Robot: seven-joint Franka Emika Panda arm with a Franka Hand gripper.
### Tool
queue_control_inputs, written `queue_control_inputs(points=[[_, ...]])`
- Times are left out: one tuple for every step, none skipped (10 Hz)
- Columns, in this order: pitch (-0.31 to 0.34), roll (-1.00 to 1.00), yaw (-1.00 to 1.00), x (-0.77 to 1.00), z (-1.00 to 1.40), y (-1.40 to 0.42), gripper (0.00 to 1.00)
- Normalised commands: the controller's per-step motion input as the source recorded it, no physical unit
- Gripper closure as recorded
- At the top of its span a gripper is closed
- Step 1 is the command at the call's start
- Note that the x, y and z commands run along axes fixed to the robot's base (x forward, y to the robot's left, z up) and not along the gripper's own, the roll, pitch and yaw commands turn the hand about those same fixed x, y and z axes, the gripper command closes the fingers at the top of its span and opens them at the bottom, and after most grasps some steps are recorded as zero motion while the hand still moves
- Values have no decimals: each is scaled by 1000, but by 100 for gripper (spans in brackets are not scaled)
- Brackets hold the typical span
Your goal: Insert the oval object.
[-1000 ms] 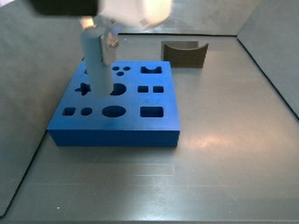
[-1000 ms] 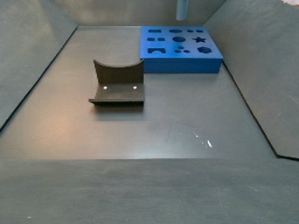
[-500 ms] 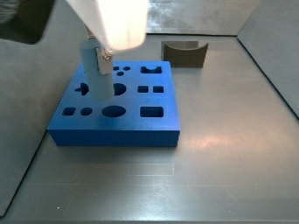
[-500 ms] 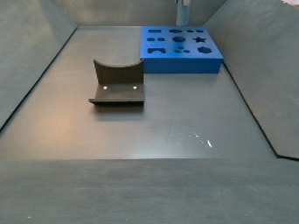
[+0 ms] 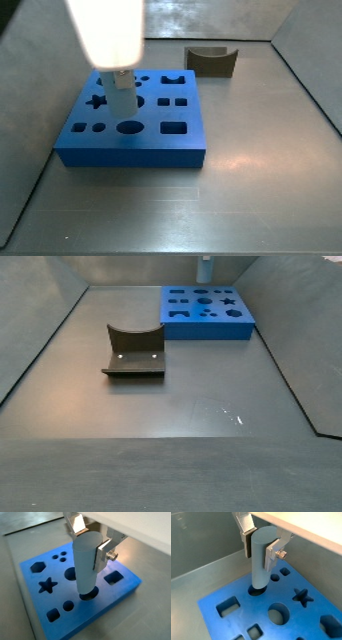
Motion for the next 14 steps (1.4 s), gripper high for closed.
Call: queue_control_inputs(points=[[-17,0,-591,-217,-277,0,100],[-89,-27,-554,-251,-494,0,100],[-73,-54,-311,-103,-354,26,100],[-17,0,-129,0,-163,20,100],[0,0,-197,129,-240,0,100],[14,0,-283,303,-231,0,100],[29,0,-334,351,-257,0,100],[19,0,-363,354,-297,0,100],[6,1,-291,240,-269,23,100],[0,-23,-251,166,-329,6,100],[-33,-13,-231,74,-374,9,100],[-196,-31,-177,-3,-523,9,100],[-313,-26,-106,-151,-611,0,100],[-267,0,-77,-129,-509,0,100]])
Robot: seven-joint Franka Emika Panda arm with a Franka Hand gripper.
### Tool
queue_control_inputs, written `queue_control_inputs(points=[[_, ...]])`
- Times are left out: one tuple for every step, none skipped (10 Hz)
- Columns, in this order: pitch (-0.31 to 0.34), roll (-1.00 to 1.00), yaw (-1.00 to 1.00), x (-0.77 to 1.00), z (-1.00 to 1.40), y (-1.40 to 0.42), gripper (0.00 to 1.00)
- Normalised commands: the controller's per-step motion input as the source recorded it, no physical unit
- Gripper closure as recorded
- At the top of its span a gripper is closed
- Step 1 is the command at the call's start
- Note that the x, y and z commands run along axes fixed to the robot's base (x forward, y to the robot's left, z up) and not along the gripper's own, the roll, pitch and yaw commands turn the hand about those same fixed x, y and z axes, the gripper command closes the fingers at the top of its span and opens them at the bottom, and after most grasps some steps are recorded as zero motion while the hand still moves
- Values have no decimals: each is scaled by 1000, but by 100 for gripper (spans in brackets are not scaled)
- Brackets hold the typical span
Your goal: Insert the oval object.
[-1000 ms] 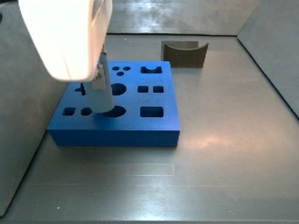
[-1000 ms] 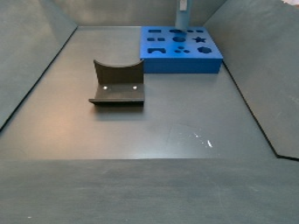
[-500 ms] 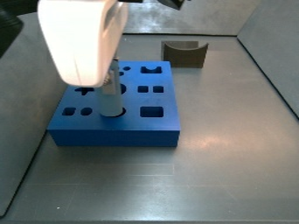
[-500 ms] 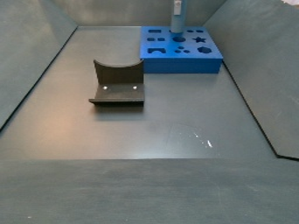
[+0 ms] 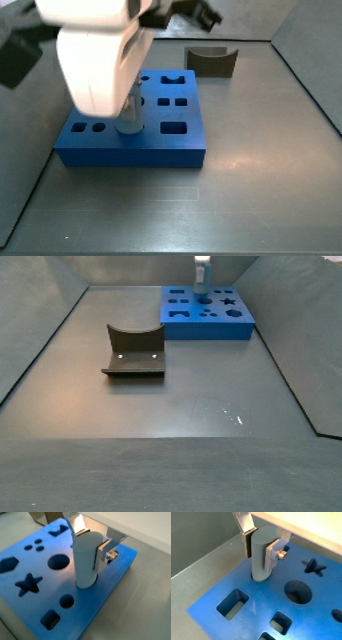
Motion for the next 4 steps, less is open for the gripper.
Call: queue_control_inputs(points=[[-246,69,-40,-134,-423,-6,100],[-210,133,-14,-111,-380,-57,100],[-109,59,0,-91,-123,-89,100],[0,0,0,0,0,0,100]])
